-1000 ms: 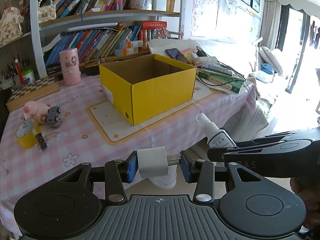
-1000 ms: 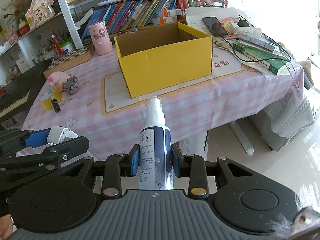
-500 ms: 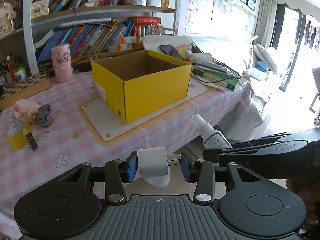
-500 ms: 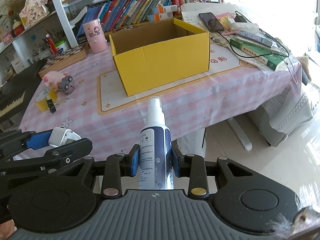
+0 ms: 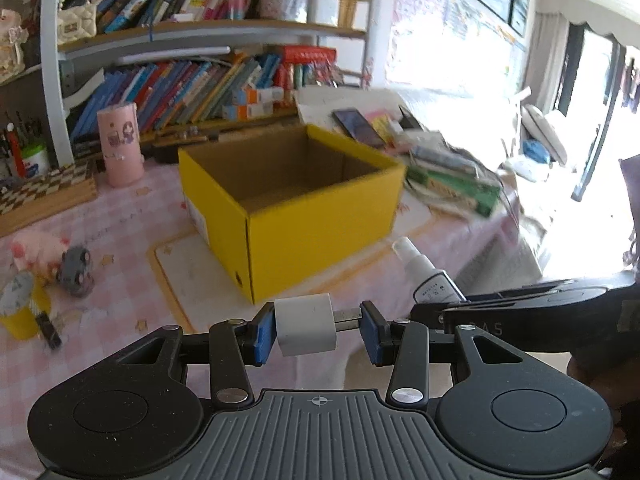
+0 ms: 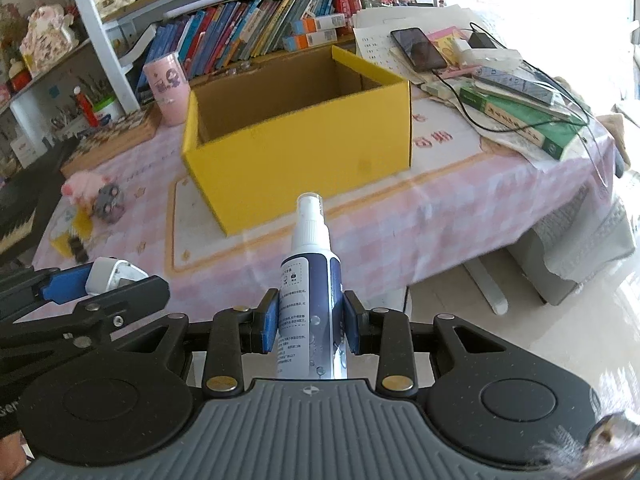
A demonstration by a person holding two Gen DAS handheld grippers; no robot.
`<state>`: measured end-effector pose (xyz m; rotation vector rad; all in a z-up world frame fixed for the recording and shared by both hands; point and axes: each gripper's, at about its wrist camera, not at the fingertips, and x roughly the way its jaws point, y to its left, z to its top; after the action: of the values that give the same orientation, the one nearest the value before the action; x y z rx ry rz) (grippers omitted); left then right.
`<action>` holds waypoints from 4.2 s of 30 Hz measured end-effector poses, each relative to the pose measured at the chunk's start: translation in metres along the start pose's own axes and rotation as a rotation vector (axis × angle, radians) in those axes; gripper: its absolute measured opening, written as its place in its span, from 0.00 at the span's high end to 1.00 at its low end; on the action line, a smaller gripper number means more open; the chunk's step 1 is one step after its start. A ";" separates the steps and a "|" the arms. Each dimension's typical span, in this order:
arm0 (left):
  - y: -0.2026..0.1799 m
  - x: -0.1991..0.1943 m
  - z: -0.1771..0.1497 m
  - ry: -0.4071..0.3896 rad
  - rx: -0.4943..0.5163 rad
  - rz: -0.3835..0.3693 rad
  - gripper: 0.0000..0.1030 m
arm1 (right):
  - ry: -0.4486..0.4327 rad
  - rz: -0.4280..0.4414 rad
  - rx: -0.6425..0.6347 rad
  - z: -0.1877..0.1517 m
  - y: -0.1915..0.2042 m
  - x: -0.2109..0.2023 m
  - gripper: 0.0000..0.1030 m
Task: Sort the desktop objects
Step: 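Lift and carry the plug and spray bottle toward the yellow box with both tools, then lower both held items into the yellow box and open both tools, then raise both open tools out of the yellow box, then move both tools back toward the tape roll and toy car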
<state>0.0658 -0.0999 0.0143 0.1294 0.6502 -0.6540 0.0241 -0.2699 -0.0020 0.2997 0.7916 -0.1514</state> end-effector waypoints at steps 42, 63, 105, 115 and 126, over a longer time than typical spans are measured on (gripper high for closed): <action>0.061 0.233 0.155 0.151 -0.168 0.369 0.59 | 0.187 0.255 -0.971 0.220 0.018 0.250 0.70; 0.051 0.215 0.156 0.059 -0.150 0.437 0.32 | 0.140 0.248 -0.937 0.235 0.013 0.249 0.53; 0.014 0.019 0.038 -0.201 -0.203 0.547 0.10 | -0.245 -0.019 -0.249 0.091 -0.020 0.040 0.26; 0.017 -0.045 -0.028 -0.116 -0.179 0.592 0.10 | -0.158 0.005 -0.271 0.006 0.028 0.007 0.28; 0.045 -0.106 -0.073 -0.072 -0.255 0.655 0.10 | -0.114 0.139 -0.330 -0.050 0.092 -0.020 0.28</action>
<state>-0.0088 0.0139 0.0158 0.0739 0.5723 0.0562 -0.0009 -0.1668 -0.0016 0.0327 0.6678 0.0920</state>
